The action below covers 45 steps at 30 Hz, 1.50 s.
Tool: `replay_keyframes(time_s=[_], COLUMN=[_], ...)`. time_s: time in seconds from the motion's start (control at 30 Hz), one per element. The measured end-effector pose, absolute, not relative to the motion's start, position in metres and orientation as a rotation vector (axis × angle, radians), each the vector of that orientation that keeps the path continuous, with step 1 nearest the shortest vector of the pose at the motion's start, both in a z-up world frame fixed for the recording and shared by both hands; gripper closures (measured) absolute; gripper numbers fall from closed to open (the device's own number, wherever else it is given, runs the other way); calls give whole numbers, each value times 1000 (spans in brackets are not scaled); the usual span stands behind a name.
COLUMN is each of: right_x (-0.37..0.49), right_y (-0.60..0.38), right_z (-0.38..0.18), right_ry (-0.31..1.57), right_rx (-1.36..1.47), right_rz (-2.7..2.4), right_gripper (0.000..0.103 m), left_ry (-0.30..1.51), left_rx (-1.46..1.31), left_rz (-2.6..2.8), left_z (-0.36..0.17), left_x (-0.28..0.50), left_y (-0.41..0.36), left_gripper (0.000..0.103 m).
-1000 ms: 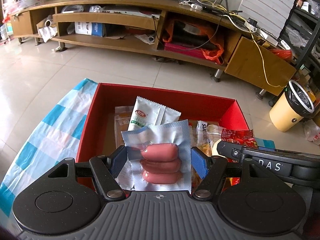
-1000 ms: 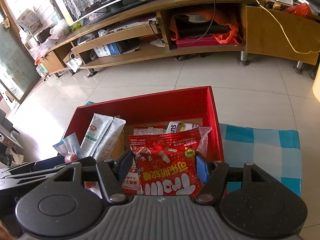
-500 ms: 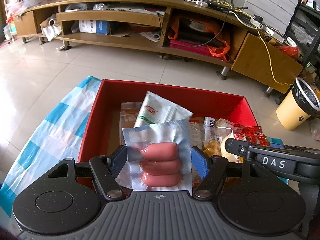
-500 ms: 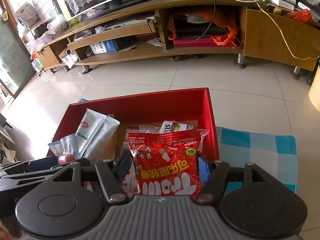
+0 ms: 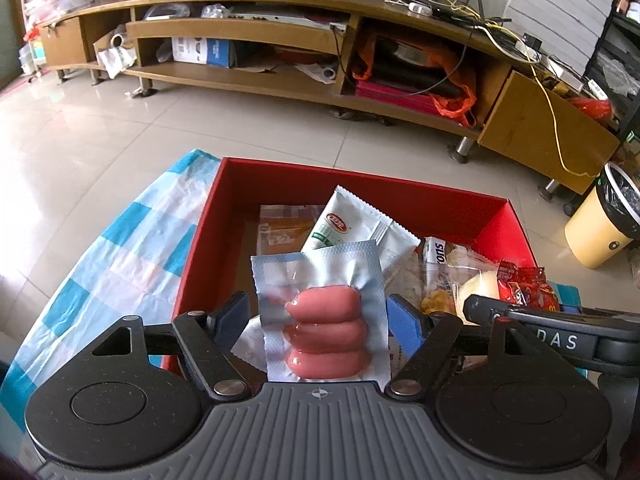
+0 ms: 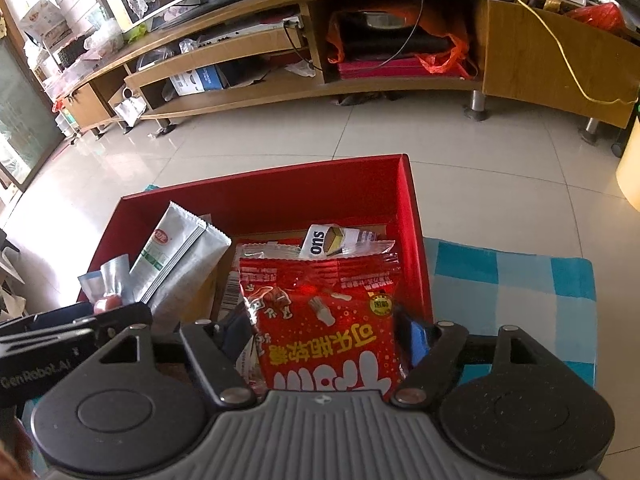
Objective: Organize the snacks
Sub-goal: 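Lower the sausage pack into the box with the left gripper while the right gripper lowers the Trolli bag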
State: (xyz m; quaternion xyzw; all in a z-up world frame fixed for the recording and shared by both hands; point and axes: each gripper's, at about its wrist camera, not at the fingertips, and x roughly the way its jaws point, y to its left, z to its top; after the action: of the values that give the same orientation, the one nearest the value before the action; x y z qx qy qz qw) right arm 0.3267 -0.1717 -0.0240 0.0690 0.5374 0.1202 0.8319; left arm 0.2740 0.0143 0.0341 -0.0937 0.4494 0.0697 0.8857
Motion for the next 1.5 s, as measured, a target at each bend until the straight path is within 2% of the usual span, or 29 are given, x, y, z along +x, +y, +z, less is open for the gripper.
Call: replay_keyframes(time_s=[0.47, 1.2, 1.5], right_x=[323, 319, 292], right_y=[-171, -172, -184], right_z=[-13, -6, 33], right_ry=[1097, 1071, 959], right_rx=[123, 99, 143], right_rz=[264, 261, 259], right_gripper=[16, 14, 14], left_ry=[918, 900, 866], left_rx=[-205, -208, -238], left_rz=[172, 191, 185], left_z=[39, 45, 61], left_x=[273, 269, 245], left_y=[23, 26, 29], left_gripper=[17, 15, 14])
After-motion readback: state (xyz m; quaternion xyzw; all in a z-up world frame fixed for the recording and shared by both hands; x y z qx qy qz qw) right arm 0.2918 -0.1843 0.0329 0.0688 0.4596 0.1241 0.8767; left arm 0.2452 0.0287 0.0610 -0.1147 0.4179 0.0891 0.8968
